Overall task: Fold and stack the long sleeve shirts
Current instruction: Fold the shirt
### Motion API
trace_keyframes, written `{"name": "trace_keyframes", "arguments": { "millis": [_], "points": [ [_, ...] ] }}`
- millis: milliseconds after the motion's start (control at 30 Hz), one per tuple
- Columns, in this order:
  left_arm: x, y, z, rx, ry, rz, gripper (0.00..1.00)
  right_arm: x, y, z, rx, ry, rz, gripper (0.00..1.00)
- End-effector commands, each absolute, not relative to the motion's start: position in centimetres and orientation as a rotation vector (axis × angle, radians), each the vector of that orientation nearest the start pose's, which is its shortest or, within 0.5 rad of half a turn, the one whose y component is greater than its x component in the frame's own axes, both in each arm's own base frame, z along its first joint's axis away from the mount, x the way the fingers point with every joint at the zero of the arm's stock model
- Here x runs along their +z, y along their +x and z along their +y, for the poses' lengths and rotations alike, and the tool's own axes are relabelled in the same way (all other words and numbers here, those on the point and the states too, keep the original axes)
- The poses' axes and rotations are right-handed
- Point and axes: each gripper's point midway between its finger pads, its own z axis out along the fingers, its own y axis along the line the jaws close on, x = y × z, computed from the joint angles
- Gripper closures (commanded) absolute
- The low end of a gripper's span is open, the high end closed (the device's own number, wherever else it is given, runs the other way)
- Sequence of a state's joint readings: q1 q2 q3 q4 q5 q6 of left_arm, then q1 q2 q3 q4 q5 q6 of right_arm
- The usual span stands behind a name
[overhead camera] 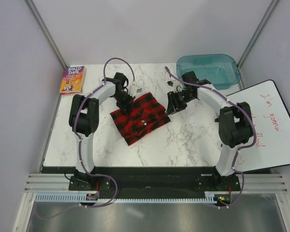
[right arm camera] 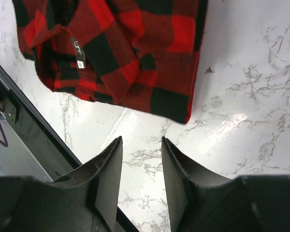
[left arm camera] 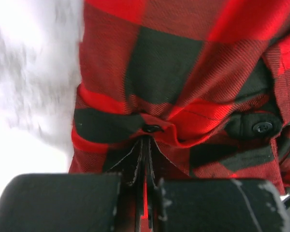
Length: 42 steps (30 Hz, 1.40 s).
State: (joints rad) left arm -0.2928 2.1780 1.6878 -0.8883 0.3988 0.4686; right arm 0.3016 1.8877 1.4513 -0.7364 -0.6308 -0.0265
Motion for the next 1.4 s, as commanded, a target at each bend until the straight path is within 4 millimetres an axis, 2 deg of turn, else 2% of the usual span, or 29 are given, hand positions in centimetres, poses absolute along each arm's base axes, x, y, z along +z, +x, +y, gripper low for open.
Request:
{"name": "trace_keyframes", "arguments": {
  "millis": [0,33,100,133,167,200,300,400,433,467,533,700,800,833,867,900,933,967,1000,1033,1100,1133,1167,1200,1233,1267,1300,1333,1367],
  "points": [
    [1.0,31.7,-13.3,-0.509,0.973,2.901,0.98,10.2,34.4,21.0,0.916,-0.678,2.610,0.55],
    [2.7,29.3,-16.4,-0.629,1.030,2.853,0.98,9.8,34.4,20.8,0.908,-0.672,2.627,0.55],
    [4.0,25.1,-19.8,-0.685,1.069,2.874,0.98,9.7,34.7,20.6,0.879,-0.679,2.639,0.56],
    [5.8,23.7,-22.7,-0.845,1.079,2.822,0.97,9.4,34.6,20.4,0.871,-0.690,2.657,0.56],
    [8.2,23.4,-25.3,-0.945,1.084,2.718,0.87,9.4,34.7,20.3,0.857,-0.694,2.657,0.56],
    [10.2,24.0,-26.8,-1.023,0.969,2.701,0.84,9.4,34.8,20.4,0.861,-0.695,2.656,0.56],
    [14.6,26.6,-27.7,-1.031,0.946,2.511,0.73,9.4,34.9,20.7,0.865,-0.707,2.654,0.56],
    [17.2,29.6,-24.9,-1.064,0.727,2.406,0.64,8.9,35.2,21.7,0.851,-0.771,2.640,0.56],
    [17.5,30.9,-22.9,-1.071,0.630,2.395,0.57,8.2,35.2,22.0,0.848,-0.789,2.649,0.55],
    [17.5,31.2,-22.0,-1.078,0.586,2.391,0.49,8.1,35.3,23.0,0.844,-0.821,2.637,0.55],
    [18.0,32.9,-19.4,-1.069,0.475,2.375,0.45,6.7,35.4,23.7,0.831,-0.845,2.659,0.54],
    [19.3,35.0,-14.4,-0.999,0.305,2.322,0.30,4.0,36.9,25.3,0.774,-0.817,2.691,0.51],
    [19.7,34.5,-12.6,-0.965,0.255,2.295,0.21,2.5,38.1,26.1,0.722,-0.861,2.686,0.64],
    [19.4,34.4,-11.3,-0.951,0.213,2.293,0.18,3.1,39.2,27.2,0.710,-0.891,2.642,0.79],
    [19.4,34.2,-10.9,-0.952,0.193,2.290,0.18,3.2,39.9,27.9,0.705,-0.908,2.620,0.87],
    [19.4,34.1,-10.1,-0.936,0.160,2.287,0.19,2.1,40.6,28.5,0.691,-0.942,2.606,0.96],
    [19.3,33.4,-9.7,-0.925,0.142,2.286,0.23,3.7,42.4,30.6,0.671,-0.985,2.511,1.00],
    [19.1,33.1,-9.3,-0.925,0.117,2.290,0.23,4.3,43.4,31.8,0.665,-1.020,2.458,1.00],
    [19.2,32.7,-8.8,-0.935,0.099,2.276,0.23,2.9,43.9,33.0,0.661,-1.096,2.419,1.00],
    [18.7,31.7,-8.8,-0.936,0.084,2.280,0.22,5.7,45.2,36.2,0.677,-1.171,2.270,1.00],
    [18.1,31.2,-8.1,-0.917,0.046,2.282,0.21,6.5,45.5,39.3,0.692,-1.308,2.118,1.00],
    [17.5,30.6,-8.0,-0.924,0.034,2.290,0.21,8.4,45.5,41.2,0.652,-1.452,1.935,0.96],
    [17.3,30.6,-8.0,-0.920,0.035,2.292,0.21,9.0,45.7,41.6,0.601,-1.482,1.884,0.92],
    [17.0,30.7,-7.7,-0.897,0.031,2.298,0.21,12.0,46.7,42.3,0.559,-1.468,1.775,0.86],
    [16.7,31.0,-7.4,-0.879,0.026,2.302,0.22,12.2,47.0,41.7,0.525,-1.475,1.754,0.70],
    [16.0,31.6,-7.1,-0.862,0.016,2.317,0.23,13.2,47.6,41.3,0.496,-1.456,1.733,0.64],
    [15.4,32.2,-6.6,-0.832,0.002,2.334,0.25,16.5,48.4,40.8,0.453,-1.403,1.680,0.58],
    [15.6,33.0,-6.5,-0.823,0.017,2.323,0.27,16.6,48.9,39.3,0.450,-1.359,1.716,0.52],
    [14.4,33.6,-6.4,-0.838,0.010,2.348,0.29,19.3,49.2,38.5,0.440,-1.309,1.689,0.50]
  ]
}}
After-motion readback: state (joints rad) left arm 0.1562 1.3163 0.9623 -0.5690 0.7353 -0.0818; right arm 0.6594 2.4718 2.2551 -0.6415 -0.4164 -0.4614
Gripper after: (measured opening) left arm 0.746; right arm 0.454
